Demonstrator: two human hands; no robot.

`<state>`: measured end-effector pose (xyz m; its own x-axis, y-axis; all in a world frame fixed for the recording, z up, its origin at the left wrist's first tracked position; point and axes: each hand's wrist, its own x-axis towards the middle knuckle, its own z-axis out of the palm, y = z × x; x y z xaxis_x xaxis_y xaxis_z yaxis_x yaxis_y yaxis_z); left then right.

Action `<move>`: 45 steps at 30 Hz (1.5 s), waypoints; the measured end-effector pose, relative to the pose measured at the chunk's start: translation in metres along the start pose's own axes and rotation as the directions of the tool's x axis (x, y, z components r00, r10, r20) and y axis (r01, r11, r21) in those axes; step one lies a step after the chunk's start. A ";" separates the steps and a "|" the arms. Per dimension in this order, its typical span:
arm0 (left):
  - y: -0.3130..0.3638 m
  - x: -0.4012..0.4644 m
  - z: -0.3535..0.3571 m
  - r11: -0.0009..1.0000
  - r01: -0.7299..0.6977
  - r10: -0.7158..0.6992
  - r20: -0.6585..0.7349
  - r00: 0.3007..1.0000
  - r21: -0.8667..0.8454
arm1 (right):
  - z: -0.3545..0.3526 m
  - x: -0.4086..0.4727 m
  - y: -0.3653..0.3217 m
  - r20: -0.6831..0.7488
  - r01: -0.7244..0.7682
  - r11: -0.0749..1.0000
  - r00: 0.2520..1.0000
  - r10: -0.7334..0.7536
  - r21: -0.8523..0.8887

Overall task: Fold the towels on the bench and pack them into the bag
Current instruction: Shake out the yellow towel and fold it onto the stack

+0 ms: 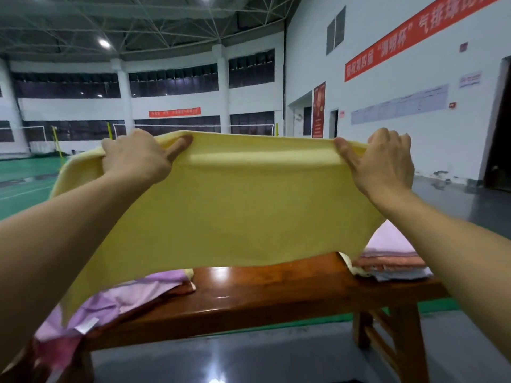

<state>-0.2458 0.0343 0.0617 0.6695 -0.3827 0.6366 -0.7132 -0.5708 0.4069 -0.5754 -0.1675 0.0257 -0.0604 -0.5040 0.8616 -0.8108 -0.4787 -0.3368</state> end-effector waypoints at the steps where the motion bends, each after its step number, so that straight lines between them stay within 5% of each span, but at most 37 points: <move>1: -0.001 -0.002 0.004 1.000 -0.005 0.005 -0.002 1.000 -0.005 | 0.002 -0.002 0.002 0.004 0.009 1.000 1.000 -0.009 -0.006; 12: -0.015 0.044 0.094 0.994 -0.095 0.091 0.086 0.992 0.047 | 0.087 -0.001 0.007 0.177 0.001 1.000 0.984 0.002 -0.015; 22: -0.002 0.118 0.124 0.983 -0.177 0.177 -0.008 0.984 -0.041 | 0.150 0.058 -0.010 0.160 -0.028 0.999 0.987 0.025 0.016; 30: -0.023 0.065 0.114 0.962 -0.268 0.268 -0.020 0.963 -0.059 | 0.133 0.003 0.011 0.210 0.003 0.999 0.978 -0.012 0.041; 35: -0.092 -0.047 0.164 0.928 -0.362 0.325 0.282 0.903 0.089 | 0.135 -0.114 0.063 0.415 0.018 0.997 0.910 0.015 -0.076; 38: -0.126 -0.099 0.183 0.947 -0.279 0.177 0.469 0.865 0.157 | 0.135 -0.179 0.083 0.521 0.059 0.985 0.853 0.034 -0.161; 42: -0.133 -0.130 0.179 0.889 -0.221 -0.075 0.604 0.794 0.401 | 0.126 -0.228 0.090 0.638 0.139 0.944 0.765 0.089 -0.299; 45: -0.129 -0.137 0.175 0.891 -0.188 -0.155 0.666 0.730 0.414 | 0.118 -0.238 0.088 0.648 0.165 0.919 0.753 0.117 -0.358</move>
<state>-0.2090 0.0328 -0.1925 0.7377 -0.6743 -0.0346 -0.6751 -0.7371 -0.0285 -0.5638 -0.1746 -0.2534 0.2368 -0.9009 0.3636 -0.9635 -0.2658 -0.0310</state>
